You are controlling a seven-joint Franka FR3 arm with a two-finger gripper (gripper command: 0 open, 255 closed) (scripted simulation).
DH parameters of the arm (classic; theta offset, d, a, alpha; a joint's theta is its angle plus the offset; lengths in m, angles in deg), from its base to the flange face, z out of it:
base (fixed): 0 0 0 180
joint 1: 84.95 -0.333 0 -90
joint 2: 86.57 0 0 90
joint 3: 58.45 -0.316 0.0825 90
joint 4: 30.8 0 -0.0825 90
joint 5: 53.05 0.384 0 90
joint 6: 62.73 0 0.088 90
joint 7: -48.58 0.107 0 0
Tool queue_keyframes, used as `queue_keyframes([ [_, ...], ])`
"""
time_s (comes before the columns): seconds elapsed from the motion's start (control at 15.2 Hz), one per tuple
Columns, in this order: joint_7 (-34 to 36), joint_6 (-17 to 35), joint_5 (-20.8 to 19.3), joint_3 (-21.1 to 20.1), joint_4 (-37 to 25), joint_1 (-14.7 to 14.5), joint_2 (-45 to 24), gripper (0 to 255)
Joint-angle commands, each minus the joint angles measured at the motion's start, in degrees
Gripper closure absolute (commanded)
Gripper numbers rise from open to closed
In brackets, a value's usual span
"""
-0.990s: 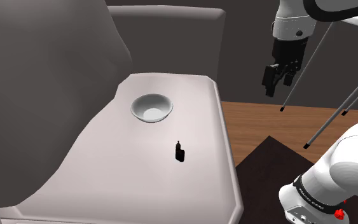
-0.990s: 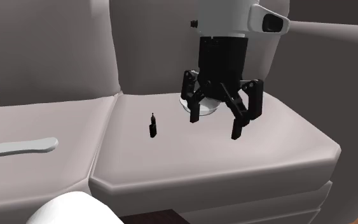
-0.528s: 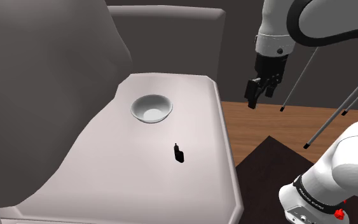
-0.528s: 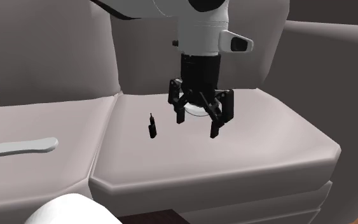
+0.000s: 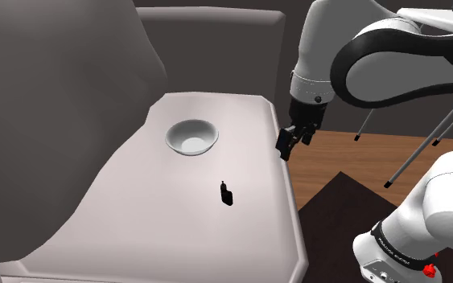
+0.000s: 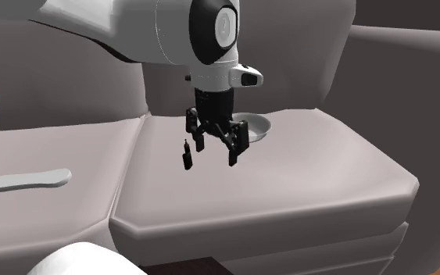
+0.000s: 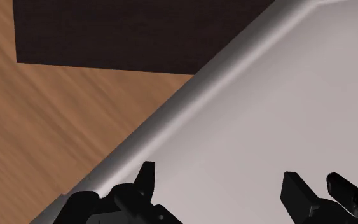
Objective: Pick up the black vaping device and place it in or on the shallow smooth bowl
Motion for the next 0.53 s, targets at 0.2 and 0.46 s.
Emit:
queue_keyframes([
  [0.2, 2.67, 10.67, 2.62, -4.96, 0.24, -2.3, -6.41, 0],
  [0.46, 5.14, 18.92, 3.28, -9.14, -0.79, -3.39, -12.56, 0],
])
